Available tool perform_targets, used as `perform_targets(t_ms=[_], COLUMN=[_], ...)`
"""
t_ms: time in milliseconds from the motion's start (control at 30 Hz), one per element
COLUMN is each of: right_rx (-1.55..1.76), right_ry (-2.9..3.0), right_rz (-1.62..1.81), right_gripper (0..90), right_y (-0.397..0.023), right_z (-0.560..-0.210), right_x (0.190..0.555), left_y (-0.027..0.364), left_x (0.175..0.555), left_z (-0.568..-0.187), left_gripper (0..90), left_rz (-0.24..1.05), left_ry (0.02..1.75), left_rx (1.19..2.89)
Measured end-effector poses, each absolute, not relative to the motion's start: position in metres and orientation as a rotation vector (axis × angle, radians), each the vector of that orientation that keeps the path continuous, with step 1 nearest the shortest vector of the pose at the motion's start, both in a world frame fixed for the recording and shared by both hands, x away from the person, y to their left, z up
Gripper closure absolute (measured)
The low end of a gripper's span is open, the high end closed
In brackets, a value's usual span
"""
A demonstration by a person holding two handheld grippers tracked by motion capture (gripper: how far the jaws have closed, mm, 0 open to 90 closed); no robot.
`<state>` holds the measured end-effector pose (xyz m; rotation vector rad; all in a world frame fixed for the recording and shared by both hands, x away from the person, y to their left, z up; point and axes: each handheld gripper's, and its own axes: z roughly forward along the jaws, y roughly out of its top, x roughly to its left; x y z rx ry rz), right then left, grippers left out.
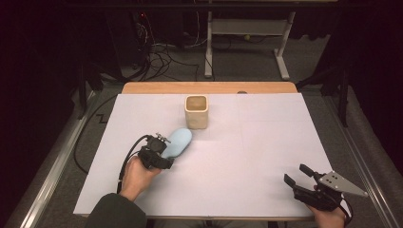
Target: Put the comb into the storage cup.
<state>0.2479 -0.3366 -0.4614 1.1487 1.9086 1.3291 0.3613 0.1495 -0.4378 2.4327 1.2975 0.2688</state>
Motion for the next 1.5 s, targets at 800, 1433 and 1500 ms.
perform_targets(t_ms=[800,1433,1500], right_rx=[1.144,1.136,1.135], right_ry=[1.912,1.915,1.916], right_rz=[1.325,1.321,1.321], right_gripper=[29.1,29.3,29.3], right_y=[-0.336,-0.336,-0.336], right_z=[-0.462,-0.462,-0.462], right_x=[0.248,0.248,0.248], left_y=[0.149,0.15,0.15], left_x=[0.369,0.373,0.373], left_z=[-0.444,-0.444,-0.444], left_gripper=[51.6,60.6,61.8], left_rz=[0.234,0.197,0.197], left_ry=[1.319,1.339,1.342], left_rx=[2.45,2.443,2.44])
